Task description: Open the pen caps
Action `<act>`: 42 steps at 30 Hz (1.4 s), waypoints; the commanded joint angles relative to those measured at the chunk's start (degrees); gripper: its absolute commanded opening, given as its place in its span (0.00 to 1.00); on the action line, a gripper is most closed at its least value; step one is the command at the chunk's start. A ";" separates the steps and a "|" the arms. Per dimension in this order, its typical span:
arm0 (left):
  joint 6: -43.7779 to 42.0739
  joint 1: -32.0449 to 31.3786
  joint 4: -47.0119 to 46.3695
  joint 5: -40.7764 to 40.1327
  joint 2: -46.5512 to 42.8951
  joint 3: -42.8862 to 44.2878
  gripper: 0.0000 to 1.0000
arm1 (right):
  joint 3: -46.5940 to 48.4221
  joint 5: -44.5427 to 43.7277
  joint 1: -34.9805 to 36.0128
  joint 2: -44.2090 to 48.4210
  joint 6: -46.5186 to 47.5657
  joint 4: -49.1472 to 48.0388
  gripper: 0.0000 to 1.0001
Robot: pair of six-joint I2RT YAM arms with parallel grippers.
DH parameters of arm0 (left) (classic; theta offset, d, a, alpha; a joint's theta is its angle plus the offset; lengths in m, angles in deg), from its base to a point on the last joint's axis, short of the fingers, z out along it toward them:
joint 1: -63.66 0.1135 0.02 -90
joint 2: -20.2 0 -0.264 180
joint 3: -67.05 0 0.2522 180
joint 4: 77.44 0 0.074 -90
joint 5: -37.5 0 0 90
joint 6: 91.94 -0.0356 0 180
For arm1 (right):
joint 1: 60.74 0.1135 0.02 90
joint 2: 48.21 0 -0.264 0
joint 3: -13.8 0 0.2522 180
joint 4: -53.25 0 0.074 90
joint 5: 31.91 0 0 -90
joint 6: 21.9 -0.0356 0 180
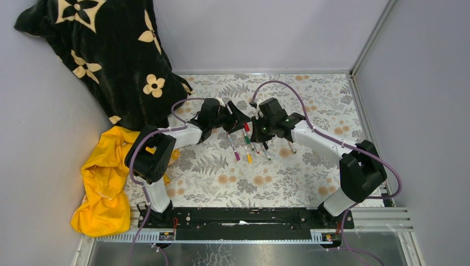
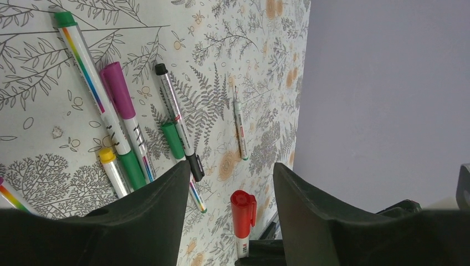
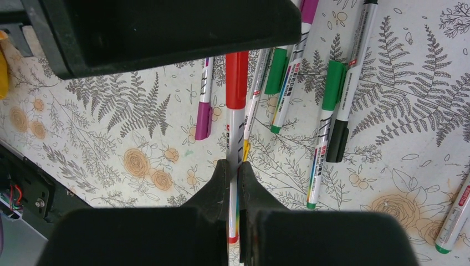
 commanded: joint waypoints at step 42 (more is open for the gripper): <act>2.22 -0.85 -11.65 3.48 -1.19 -4.66 0.12 | 0.48 -0.74 0.99 0.47 -1.01 -3.68 0.00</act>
